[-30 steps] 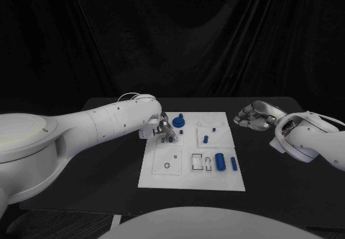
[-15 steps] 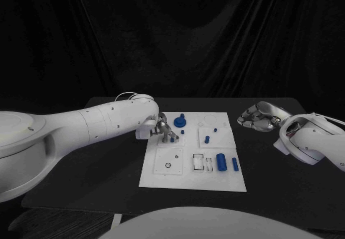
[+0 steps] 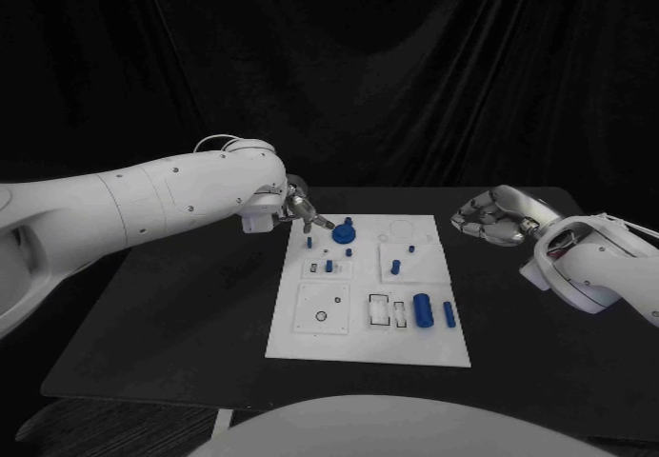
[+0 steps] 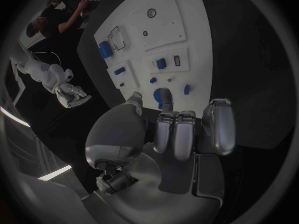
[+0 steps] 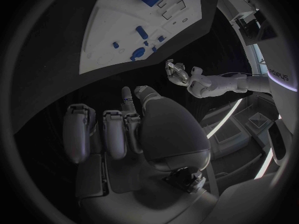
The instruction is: Assemble the parts on the task board
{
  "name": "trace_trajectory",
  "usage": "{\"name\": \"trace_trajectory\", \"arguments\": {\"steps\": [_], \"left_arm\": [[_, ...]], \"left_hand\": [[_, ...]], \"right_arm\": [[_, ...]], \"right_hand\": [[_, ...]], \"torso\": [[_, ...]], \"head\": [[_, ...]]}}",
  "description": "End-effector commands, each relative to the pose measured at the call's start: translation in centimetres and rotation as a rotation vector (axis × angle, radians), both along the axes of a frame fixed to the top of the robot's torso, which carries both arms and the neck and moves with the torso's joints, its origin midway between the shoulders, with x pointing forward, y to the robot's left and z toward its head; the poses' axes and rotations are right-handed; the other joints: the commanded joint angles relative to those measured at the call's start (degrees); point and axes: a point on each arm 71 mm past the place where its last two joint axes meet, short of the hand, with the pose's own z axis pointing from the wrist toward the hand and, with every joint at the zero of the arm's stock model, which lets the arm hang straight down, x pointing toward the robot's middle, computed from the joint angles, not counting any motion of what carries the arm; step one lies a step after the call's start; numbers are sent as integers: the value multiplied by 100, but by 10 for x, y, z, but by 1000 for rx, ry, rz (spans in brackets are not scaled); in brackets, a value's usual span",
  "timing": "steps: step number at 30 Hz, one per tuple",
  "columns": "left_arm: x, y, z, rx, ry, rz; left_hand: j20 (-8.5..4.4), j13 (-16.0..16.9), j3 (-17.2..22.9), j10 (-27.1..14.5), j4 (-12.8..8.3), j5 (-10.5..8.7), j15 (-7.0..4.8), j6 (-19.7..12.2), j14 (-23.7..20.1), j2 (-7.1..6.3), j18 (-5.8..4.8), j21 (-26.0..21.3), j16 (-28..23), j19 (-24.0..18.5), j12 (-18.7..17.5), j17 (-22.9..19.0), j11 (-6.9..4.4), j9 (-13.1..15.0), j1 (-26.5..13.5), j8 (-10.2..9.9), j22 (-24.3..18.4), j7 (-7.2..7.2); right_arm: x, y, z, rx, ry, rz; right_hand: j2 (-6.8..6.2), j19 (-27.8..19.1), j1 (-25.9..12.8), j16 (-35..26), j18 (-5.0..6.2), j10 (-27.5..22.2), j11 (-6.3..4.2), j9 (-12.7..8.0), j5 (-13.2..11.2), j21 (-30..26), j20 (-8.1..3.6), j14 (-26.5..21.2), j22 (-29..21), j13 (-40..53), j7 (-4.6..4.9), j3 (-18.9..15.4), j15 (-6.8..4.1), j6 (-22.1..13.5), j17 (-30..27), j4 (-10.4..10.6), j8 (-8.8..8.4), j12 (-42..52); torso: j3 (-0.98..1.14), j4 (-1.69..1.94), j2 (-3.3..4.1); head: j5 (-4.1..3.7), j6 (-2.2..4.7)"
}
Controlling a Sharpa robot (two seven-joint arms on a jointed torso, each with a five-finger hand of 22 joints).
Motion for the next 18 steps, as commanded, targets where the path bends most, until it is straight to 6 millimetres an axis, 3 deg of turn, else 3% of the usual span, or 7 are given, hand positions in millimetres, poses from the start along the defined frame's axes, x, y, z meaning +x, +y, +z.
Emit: {"name": "trace_trajectory", "arguments": {"steps": [1,8,18], "left_arm": [[4,2,8,-33,-56,12],[21,18,14,-21,-144,12],[35,39,-1,30,-137,45]], "left_hand": [[-32,1505,-42,611,6,-33,-42,-47,615,11,12,42,15,28,20,1510,-48,13,66,25,1086,14],[-35,1505,15,611,-84,-17,-45,-28,615,175,14,30,15,22,20,1510,-56,-73,441,-85,1083,1],[-33,1505,6,611,-93,-16,-42,-5,615,188,21,2,15,2,20,1510,-53,-120,500,-136,1074,5]], "right_arm": [[1,2,4,24,-36,9],[1,6,2,25,-19,26],[1,10,-2,17,11,38]], "right_hand": [[-58,253,4,27,56,610,-11,5,33,35,-10,509,1246,1507,-10,3,-16,46,1053,34,20,20],[-55,250,13,32,58,610,-14,4,54,26,-11,511,1243,1507,-15,16,-17,42,1062,30,18,20],[-54,244,26,34,61,610,-17,4,63,14,-12,512,1239,1507,-17,26,-19,42,1065,21,18,20]], "torso": [[1,0,4],[3,2,3],[-3,1,15]], "head": [[-12,-1],[-30,-1],[-4,-1]]}}
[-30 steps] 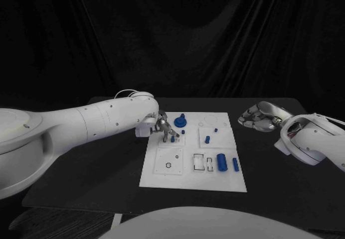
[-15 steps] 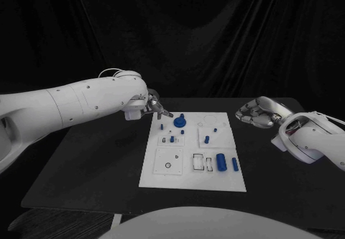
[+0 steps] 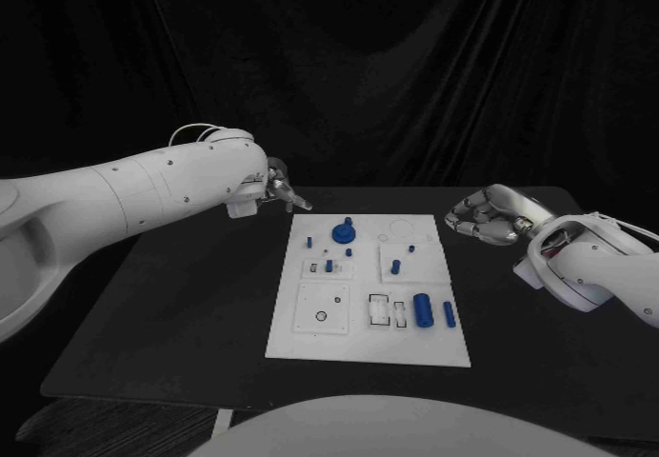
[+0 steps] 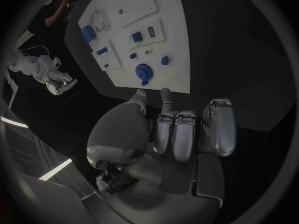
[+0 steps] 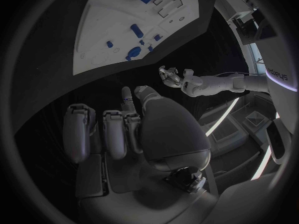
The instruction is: Assemble the parts on the task board
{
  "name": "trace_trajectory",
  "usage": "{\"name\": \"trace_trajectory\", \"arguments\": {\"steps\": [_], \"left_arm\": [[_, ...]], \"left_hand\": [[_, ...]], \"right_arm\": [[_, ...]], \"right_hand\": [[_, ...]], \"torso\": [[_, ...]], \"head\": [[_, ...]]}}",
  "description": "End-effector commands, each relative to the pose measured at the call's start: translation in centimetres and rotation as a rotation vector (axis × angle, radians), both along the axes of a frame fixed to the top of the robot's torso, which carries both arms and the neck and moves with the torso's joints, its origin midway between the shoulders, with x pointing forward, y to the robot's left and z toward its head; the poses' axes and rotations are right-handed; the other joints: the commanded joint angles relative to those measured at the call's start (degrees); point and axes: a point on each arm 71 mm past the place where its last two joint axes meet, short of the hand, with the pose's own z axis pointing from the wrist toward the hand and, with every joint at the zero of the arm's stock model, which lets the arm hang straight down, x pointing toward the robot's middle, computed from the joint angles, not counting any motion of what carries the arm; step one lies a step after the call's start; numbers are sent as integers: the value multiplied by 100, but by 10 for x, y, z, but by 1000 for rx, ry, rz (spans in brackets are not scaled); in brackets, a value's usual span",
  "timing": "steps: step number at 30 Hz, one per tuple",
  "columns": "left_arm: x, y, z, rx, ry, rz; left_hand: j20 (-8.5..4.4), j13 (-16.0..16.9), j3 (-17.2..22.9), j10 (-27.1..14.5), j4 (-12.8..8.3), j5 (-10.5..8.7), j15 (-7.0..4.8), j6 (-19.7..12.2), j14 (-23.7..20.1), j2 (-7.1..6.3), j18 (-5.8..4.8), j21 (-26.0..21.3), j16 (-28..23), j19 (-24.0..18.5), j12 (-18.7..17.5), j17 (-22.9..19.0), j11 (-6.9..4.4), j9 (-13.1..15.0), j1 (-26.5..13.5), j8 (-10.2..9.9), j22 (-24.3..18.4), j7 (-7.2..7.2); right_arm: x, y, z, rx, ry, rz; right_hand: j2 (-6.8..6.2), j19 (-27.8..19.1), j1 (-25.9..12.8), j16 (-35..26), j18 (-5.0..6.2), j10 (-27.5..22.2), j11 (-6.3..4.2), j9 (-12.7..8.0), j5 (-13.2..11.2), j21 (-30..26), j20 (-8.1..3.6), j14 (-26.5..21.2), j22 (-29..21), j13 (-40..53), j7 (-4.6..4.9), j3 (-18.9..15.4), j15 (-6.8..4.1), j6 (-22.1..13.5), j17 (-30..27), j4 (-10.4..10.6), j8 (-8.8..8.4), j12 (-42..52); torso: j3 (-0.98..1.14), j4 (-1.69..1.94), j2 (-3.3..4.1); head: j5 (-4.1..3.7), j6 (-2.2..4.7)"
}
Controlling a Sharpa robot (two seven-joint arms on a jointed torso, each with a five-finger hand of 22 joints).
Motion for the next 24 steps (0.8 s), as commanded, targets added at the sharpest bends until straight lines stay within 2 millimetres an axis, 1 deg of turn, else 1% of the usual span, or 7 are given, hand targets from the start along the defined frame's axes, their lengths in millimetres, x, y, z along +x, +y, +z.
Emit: {"name": "trace_trajectory", "arguments": {"steps": [1,3,5,9,15,21,24], "left_arm": [[2,-2,-5,3,-9,-43],[2,-2,-9,7,2,-43],[3,-2,-15,9,13,-42],[3,-3,-27,17,42,-40],[2,-3,-41,20,70,-37],[-1,-8,-51,18,94,-46],[-3,-11,-57,14,102,-53]], "left_hand": [[-13,1505,-10,592,-15,-18,-21,40,595,6,23,-28,15,-22,20,1510,-32,-12,46,-24,1072,6],[-13,1505,-10,592,-15,-18,-21,40,595,6,23,-28,15,-22,20,1510,-32,-12,46,-24,1072,6],[-12,1505,-17,592,-11,-20,-20,46,595,4,24,-33,15,-26,20,1510,-31,-17,44,-29,1071,7],[-11,1505,-29,592,-9,-23,-18,50,595,-3,26,-45,15,-35,20,1510,-29,-25,48,-39,1067,10],[-6,1505,-71,592,21,-25,-10,61,595,-5,29,-65,15,-54,20,1510,-20,-61,34,-83,1062,18],[12,1505,-155,592,70,-26,14,69,595,23,36,-105,15,-93,20,1510,6,-209,56,-278,1052,49],[28,1505,-203,592,100,-25,33,74,595,52,42,-132,15,-118,20,1510,29,-339,73,-429,1043,75]], "right_arm": [[0,1,-2,-1,16,11],[0,2,-2,-2,19,12],[0,2,-3,-3,22,12],[0,3,-4,-6,29,14],[0,3,-4,-10,38,13],[0,3,-5,-12,42,13],[0,3,-6,-13,45,14]], "right_hand": [[-54,244,27,34,62,610,-17,5,36,14,-12,512,1239,1508,-17,26,-19,42,1065,21,18,20],[-54,244,27,34,62,610,-17,5,36,14,-12,512,1239,1508,-17,26,-19,42,1065,21,18,20],[-51,244,32,30,62,610,-18,6,39,13,-13,510,1238,1508,-18,32,-20,43,1058,18,18,20],[-49,243,36,32,62,610,-18,6,41,12,-13,511,1238,1508,-18,36,-21,44,1060,16,18,20],[-37,238,54,30,65,610,-23,12,45,0,-16,510,1234,1508,-24,57,-24,68,1056,5,32,20],[-36,240,55,29,64,610,-24,13,45,4,-17,509,1236,1508,-25,59,-25,72,1053,3,34,20],[-36,240,55,29,64,610,-24,13,45,4,-17,509,1236,1508,-25,59,-25,72,1053,3,34,20]], "torso": [[-3,2,4],[-6,0,8],[-6,0,12],[-6,6,3],[-2,1,1],[1,-1,4],[0,-4,2]], "head": [[0,-1],[3,-1],[3,-1],[-27,-1],[-33,-1],[-34,-1],[-34,-1]]}}
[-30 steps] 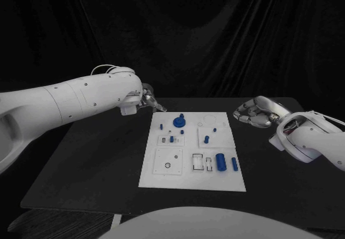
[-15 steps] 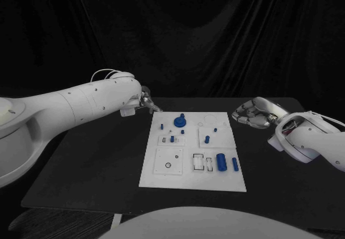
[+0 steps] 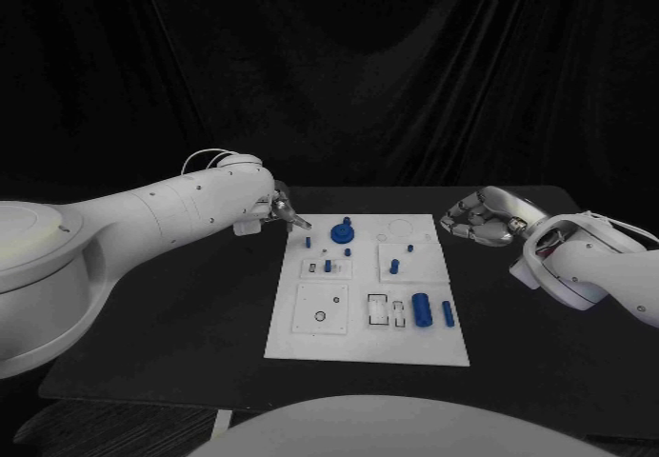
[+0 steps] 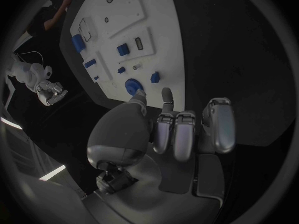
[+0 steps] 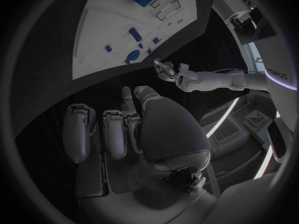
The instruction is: Assemble the parts on the task board
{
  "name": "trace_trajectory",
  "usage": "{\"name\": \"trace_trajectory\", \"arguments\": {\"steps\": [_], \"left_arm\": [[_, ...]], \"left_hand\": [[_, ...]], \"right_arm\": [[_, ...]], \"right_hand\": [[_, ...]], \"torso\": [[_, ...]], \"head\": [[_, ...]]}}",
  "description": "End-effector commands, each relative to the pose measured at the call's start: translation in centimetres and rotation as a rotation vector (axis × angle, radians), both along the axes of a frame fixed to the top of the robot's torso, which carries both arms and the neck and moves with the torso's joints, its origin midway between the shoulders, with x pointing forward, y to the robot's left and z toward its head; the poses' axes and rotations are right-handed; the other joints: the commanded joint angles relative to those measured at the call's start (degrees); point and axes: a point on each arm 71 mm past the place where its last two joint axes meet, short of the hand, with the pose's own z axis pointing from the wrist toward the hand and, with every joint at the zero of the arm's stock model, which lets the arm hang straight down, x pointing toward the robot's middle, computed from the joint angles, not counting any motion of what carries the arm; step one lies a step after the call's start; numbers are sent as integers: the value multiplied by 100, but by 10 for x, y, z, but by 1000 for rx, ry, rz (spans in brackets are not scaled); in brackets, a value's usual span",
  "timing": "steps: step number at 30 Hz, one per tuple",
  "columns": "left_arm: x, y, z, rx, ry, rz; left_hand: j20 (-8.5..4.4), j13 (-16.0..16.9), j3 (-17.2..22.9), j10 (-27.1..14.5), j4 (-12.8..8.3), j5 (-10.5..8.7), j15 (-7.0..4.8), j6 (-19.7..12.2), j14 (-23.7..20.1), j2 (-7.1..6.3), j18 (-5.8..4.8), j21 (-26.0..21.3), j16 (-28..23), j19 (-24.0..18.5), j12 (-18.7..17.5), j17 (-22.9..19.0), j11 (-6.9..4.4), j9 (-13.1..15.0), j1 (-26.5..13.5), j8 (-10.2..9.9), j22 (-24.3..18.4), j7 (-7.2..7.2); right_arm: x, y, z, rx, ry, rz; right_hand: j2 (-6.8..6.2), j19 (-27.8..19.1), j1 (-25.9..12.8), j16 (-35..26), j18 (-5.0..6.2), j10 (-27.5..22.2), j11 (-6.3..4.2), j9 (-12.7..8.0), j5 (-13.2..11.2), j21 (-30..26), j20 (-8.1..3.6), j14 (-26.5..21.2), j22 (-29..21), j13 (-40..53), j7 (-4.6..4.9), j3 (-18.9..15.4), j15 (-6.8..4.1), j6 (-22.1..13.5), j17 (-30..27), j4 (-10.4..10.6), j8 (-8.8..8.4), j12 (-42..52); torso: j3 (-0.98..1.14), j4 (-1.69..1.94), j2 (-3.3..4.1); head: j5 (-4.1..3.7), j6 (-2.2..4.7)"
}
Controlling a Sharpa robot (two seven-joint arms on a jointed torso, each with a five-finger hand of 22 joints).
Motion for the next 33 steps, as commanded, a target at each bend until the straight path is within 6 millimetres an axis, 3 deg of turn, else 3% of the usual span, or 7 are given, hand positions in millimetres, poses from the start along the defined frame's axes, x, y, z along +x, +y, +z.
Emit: {"name": "trace_trajectory", "arguments": {"steps": [1,20,33], "left_arm": [[-3,-6,-6,-20,20,-35],[-4,-15,-18,-41,8,-39],[-3,-17,-24,-33,14,-27]], "left_hand": [[-6,1505,-54,590,11,-25,38,31,595,25,42,-44,15,-56,20,1510,34,-97,39,-112,1044,40],[71,1505,-153,590,36,-16,124,-12,595,123,83,-233,15,-214,20,1510,128,-443,118,-535,986,139],[101,1505,-117,590,-41,34,150,18,595,185,90,-261,15,-242,20,1510,149,-537,240,-646,979,156]], "right_arm": [[0,0,-2,-6,16,-2],[-1,-1,-4,-12,31,-6],[-2,-2,-5,-16,42,-9]], "right_hand": [[-12,240,31,29,64,610,-24,6,23,4,-17,509,1237,1509,-5,27,-25,52,1053,4,34,20],[-11,239,35,28,64,610,-25,7,24,1,-18,509,1237,1509,-6,34,-27,55,1051,0,36,20],[-11,239,35,28,64,610,-25,7,24,1,-18,509,1237,1509,-6,34,-27,55,1051,0,36,20]], "torso": [[3,-6,0],[2,0,0],[2,-1,-4]], "head": [[2,-1],[2,-1],[-23,-1]]}}
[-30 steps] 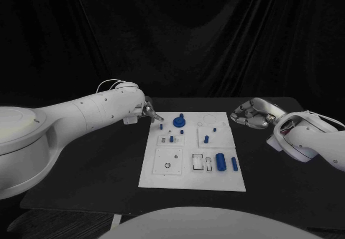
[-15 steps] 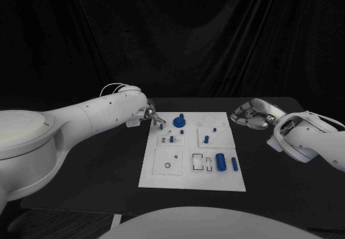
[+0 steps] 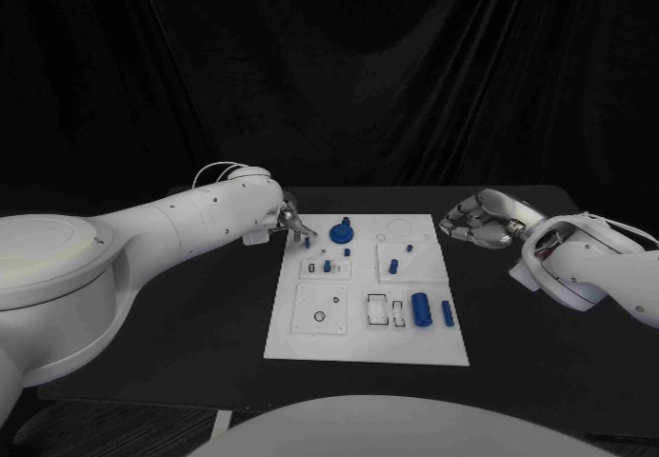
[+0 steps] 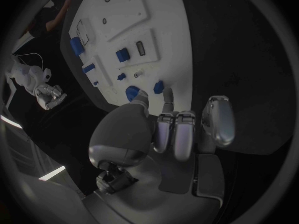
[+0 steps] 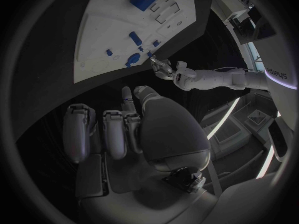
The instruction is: Assemble the parts on the task board
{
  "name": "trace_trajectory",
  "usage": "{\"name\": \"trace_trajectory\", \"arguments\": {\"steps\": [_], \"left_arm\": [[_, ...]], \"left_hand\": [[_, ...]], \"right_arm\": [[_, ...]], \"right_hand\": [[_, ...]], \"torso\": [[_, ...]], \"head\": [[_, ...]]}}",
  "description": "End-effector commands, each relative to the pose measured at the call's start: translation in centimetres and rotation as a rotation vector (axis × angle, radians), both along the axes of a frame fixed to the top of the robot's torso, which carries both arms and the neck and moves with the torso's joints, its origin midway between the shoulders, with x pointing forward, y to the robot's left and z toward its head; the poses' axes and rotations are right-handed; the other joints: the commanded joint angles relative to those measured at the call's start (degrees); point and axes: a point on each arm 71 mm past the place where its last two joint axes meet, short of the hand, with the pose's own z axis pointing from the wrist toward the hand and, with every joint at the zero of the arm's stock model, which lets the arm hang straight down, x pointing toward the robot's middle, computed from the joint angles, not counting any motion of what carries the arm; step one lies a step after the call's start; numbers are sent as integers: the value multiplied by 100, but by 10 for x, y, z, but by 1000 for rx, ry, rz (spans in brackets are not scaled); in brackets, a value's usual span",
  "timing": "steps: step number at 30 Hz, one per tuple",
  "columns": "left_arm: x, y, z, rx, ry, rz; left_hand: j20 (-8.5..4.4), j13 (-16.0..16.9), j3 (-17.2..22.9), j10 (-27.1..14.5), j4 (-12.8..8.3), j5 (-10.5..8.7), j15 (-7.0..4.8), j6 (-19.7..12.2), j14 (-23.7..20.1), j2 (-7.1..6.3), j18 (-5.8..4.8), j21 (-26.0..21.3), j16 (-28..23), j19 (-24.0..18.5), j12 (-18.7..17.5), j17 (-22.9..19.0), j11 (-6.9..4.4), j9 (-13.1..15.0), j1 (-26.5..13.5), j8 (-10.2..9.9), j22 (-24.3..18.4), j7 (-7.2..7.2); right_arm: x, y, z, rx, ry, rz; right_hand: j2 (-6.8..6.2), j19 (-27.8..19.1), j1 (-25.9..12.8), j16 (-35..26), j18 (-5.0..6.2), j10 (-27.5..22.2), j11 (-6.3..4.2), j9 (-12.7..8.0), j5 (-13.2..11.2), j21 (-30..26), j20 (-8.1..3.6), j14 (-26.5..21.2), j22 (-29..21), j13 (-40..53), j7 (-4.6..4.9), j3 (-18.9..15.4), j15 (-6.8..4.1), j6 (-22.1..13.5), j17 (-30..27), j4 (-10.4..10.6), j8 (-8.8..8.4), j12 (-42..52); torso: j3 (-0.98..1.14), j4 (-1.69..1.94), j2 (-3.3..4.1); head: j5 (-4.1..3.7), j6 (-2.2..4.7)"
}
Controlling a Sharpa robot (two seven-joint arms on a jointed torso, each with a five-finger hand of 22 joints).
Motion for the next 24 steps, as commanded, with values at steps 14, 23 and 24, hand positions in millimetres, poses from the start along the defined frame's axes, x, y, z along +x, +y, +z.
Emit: {"name": "trace_trajectory", "arguments": {"steps": [14,23,24], "left_arm": [[-1,-8,-3,-17,-2,-17],[0,-9,-6,-15,-5,-10],[0,-9,-6,-15,-6,-9]], "left_hand": [[28,1505,38,597,-127,155,40,34,595,38,95,-56,15,-45,20,1510,46,-83,146,-127,975,44],[42,1505,139,597,-273,405,47,77,595,116,103,-86,15,-70,20,1510,48,-164,306,-240,967,42],[42,1505,150,597,-281,397,47,78,595,126,104,-87,15,-71,20,1510,47,-168,316,-246,966,42]], "right_arm": [[-2,-2,-3,-12,27,-12],[-2,-2,-4,-13,29,-12],[-2,-2,-4,-13,29,-12]], "right_hand": [[-14,233,37,23,68,610,-26,9,25,-10,-20,507,1234,1510,16,39,-28,30,1042,-2,33,20],[-17,225,36,16,72,610,-25,8,25,-26,-21,503,1229,1510,18,42,-29,25,1027,-4,30,20],[-17,225,36,16,72,610,-25,8,25,-26,-21,503,1229,1510,18,42,-29,25,1027,-4,30,20]], "torso": [[-1,1,3],[2,-1,-1],[2,-1,-2]], "head": [[-30,-1],[-36,-1],[-40,-1]]}}
